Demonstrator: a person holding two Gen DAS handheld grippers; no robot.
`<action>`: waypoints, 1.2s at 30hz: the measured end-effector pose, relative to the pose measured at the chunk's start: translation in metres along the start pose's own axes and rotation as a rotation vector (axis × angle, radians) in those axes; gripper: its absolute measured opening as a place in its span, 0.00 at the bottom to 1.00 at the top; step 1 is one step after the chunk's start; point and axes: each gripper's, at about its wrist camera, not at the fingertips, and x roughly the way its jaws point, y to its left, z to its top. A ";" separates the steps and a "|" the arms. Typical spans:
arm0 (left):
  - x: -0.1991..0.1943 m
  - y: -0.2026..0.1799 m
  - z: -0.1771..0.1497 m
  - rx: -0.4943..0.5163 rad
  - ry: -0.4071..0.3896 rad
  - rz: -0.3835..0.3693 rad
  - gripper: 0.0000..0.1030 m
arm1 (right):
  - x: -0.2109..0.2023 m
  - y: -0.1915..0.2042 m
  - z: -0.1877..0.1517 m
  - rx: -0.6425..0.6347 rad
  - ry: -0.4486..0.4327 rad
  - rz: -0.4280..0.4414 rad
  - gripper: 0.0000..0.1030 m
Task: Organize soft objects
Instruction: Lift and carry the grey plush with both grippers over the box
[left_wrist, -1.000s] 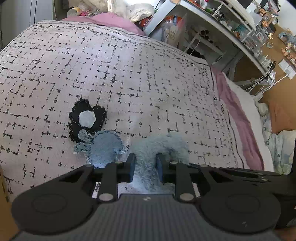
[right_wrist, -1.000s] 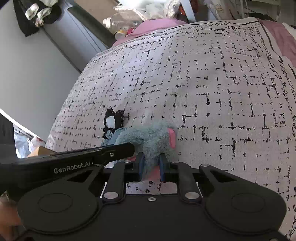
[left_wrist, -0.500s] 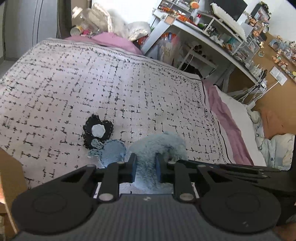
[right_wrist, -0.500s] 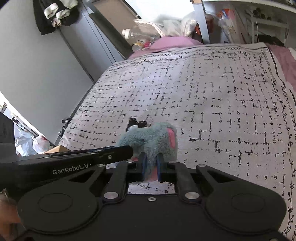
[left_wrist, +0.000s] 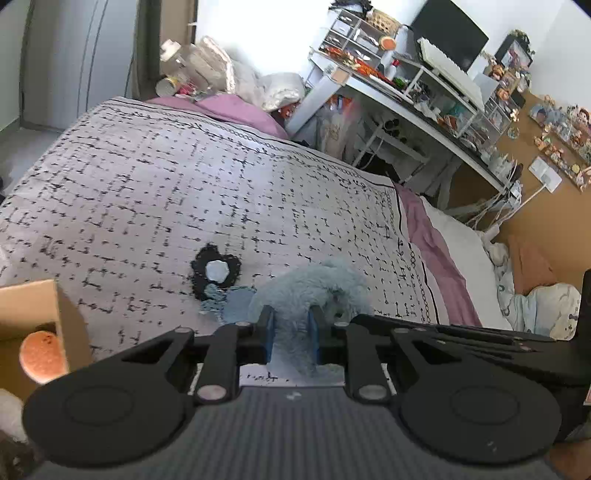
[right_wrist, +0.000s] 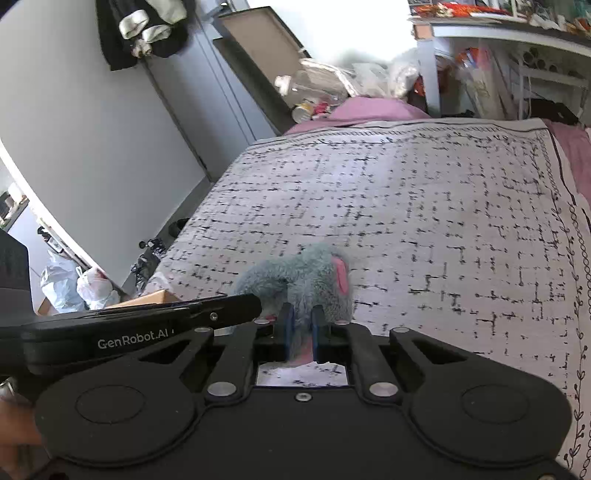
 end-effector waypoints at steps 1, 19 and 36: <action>-0.004 0.001 0.000 -0.001 -0.005 0.001 0.17 | -0.001 0.004 0.000 -0.004 -0.003 0.002 0.09; -0.090 0.044 -0.007 -0.033 -0.098 0.060 0.17 | -0.012 0.090 -0.006 -0.113 -0.021 0.077 0.09; -0.135 0.097 -0.037 -0.085 -0.131 0.116 0.17 | 0.009 0.155 -0.031 -0.191 0.016 0.113 0.09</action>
